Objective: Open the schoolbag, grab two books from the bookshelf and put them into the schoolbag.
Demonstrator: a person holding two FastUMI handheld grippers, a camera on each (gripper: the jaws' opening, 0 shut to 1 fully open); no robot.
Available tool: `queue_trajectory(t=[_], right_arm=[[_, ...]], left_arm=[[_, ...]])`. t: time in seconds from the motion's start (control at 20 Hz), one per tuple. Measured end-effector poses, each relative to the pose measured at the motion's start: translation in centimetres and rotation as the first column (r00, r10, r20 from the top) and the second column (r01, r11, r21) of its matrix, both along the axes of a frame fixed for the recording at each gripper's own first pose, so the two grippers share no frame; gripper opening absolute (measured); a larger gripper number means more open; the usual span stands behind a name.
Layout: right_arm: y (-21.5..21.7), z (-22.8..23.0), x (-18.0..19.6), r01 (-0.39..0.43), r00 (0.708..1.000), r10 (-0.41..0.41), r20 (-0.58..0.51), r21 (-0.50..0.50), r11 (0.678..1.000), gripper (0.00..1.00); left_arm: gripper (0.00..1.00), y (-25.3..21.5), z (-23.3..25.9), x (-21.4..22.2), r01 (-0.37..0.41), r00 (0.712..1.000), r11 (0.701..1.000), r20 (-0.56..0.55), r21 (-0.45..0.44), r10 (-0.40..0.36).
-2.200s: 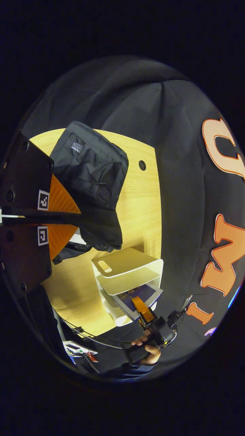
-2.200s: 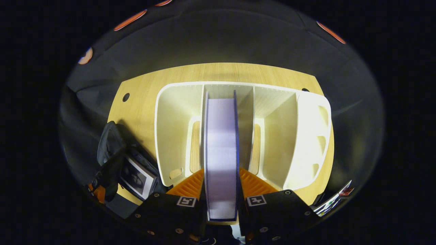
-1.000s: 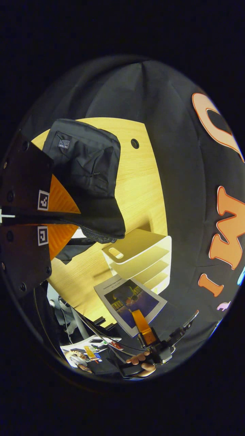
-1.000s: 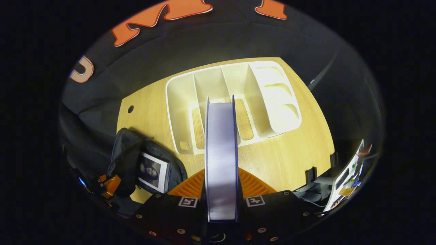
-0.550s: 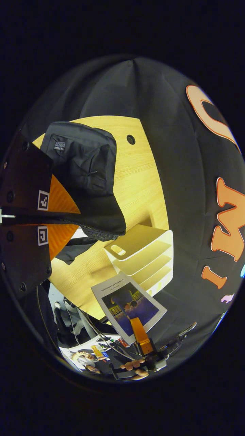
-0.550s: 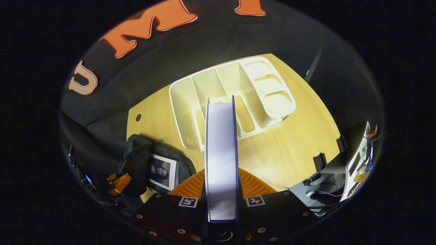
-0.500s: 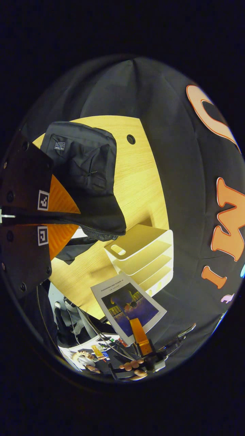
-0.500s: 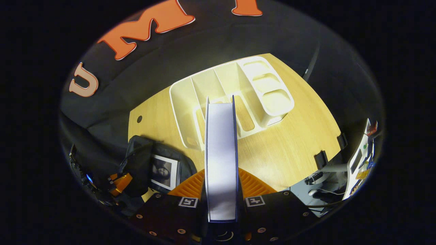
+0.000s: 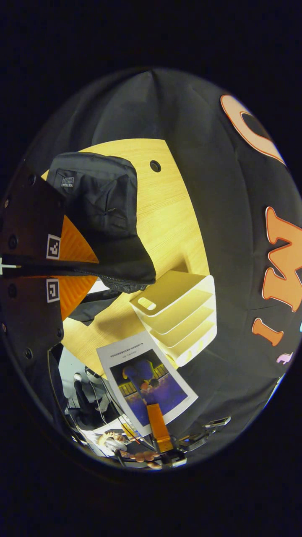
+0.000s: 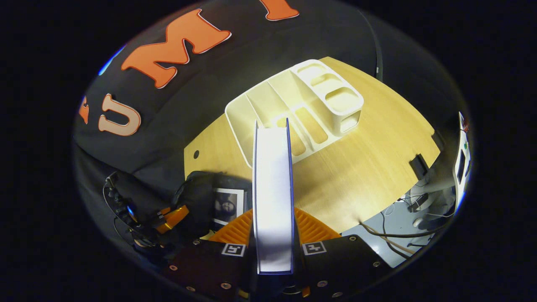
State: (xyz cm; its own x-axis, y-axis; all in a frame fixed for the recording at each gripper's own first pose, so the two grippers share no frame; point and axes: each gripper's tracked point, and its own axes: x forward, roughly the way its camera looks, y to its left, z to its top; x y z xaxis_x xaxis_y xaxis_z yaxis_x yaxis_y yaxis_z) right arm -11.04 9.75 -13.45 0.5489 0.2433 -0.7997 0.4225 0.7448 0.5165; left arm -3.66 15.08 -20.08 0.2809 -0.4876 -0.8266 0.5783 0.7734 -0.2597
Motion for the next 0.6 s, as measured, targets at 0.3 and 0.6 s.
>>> queue_trajectory(t=[0.3, 0.6], right_arm=[[3.6, -0.5, -0.3, -0.022, 0.996, 0.011, 0.094, 0.116, 0.993, 0.35], [8.0, -2.0, 1.1, -0.053, 0.987, 0.012, 0.158, 0.252, 0.966, 0.34]], left_arm=[[0.03, 0.3, 0.3, 0.1, 0.014, 1.0, 1.0, 0.016, 0.012, -0.014], [0.03, 0.4, 1.1, 0.4, -0.001, 1.0, 1.0, 0.031, 0.001, 0.001]])
